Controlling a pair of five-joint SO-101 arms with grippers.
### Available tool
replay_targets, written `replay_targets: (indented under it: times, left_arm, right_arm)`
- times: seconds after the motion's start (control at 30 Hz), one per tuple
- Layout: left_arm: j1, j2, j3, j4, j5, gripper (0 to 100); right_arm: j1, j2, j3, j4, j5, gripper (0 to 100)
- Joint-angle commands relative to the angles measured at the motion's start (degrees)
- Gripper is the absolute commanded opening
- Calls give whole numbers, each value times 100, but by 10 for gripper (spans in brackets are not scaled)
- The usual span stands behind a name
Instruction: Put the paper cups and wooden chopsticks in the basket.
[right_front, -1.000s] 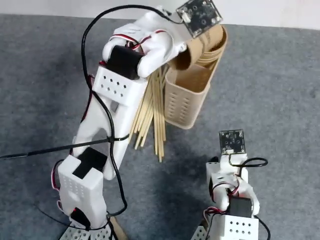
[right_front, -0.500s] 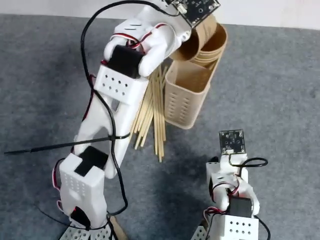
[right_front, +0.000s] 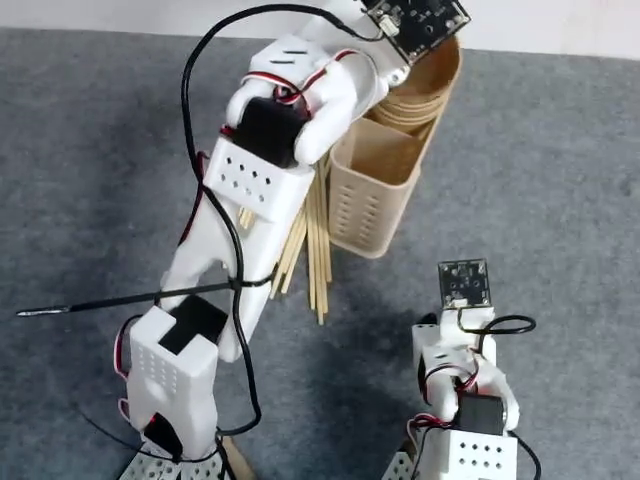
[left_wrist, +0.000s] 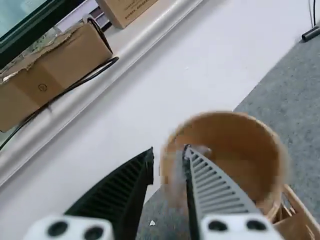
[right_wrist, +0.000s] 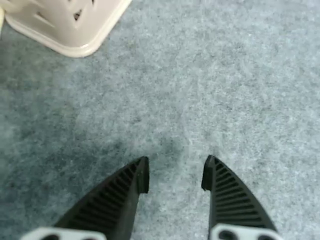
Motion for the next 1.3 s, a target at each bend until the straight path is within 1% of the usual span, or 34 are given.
replay_targets:
  times: [0.0,0.2,0.23,0.37,0.43,0.5,0.63,0.83,1.07,1.17,1.27]
  left_arm:
    - [48,-84,-215,-141,62,130]
    - [-48,-75,-189,-114,70,126]
    - [-92,-75,-189,-105,176,126]
    - [-655,-75,171,466,1231,126]
    - [-831,-75,549,782,1591,127]
    - [-857,-75,875,1037,1749,130]
    - [-760,-75,1376,1116,1767,130]
    - [-576,-75,1473,1160,1767,130]
    - [-549,-145,1411,1881,1767,130]
    - [-549,-119,919,2391,1776,134]
    - [-523,-136,215,2752,1776,190]
  right_arm:
    - [-40,-57,66,22,-35,180]
    - [-40,-57,66,22,-35,180]
    - [-40,-57,66,22,-35,180]
    - [-40,-57,66,31,-35,180]
    - [-40,-57,66,31,-35,180]
    - [-40,-57,66,31,-35,180]
    - [-40,-57,66,31,-35,180]
    - [-40,-57,66,31,-35,180]
    - [-40,-57,66,31,-35,180]
    - [-40,-57,66,31,-35,180]
    - [-40,-57,66,31,-35,180]
